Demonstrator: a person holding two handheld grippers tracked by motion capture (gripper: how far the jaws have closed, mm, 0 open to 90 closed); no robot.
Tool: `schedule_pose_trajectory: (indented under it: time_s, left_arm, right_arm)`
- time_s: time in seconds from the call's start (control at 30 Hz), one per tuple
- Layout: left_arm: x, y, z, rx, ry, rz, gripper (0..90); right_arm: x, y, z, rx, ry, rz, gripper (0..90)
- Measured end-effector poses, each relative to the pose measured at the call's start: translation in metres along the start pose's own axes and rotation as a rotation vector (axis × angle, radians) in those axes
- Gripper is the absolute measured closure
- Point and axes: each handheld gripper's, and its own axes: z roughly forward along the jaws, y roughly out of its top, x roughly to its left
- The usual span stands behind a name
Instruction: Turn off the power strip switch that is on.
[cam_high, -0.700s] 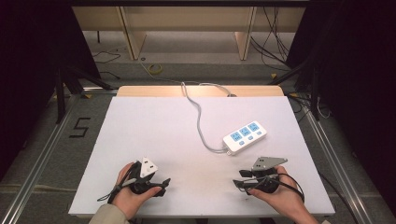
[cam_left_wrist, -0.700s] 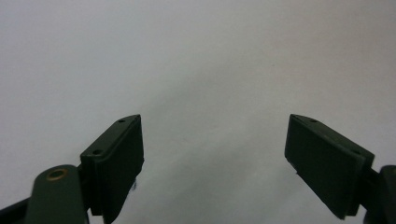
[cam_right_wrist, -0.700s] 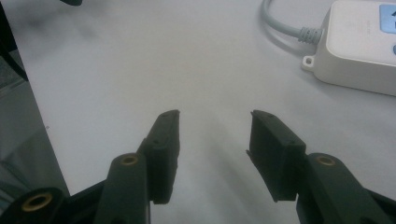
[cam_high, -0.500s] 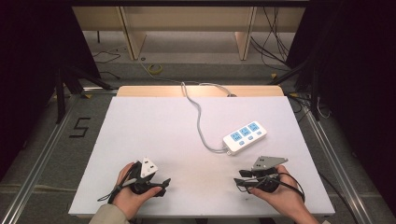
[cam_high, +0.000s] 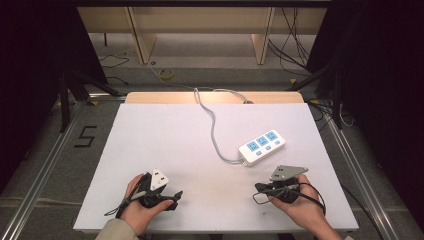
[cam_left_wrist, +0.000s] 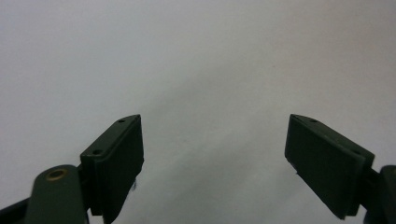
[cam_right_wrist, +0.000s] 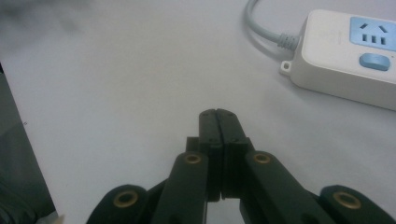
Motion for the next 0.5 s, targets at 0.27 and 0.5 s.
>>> schedule_pose_trajectory:
  time_s: [0.27, 0.5]
  left_arm:
    - [-0.0005, 0.0003, 0.0001, -0.003, 0.001, 0.0, 19.3]
    - [-0.0008, 0.0005, 0.0002, -0.005, 0.001, -0.001, 19.3]
  right_arm:
    - [-0.0031, 0.0037, -0.0019, -0.003, -0.019, 0.012, 90.0]
    - [-0.0066, 0.0062, -0.0038, -0.002, -0.03, 0.016, 90.0]
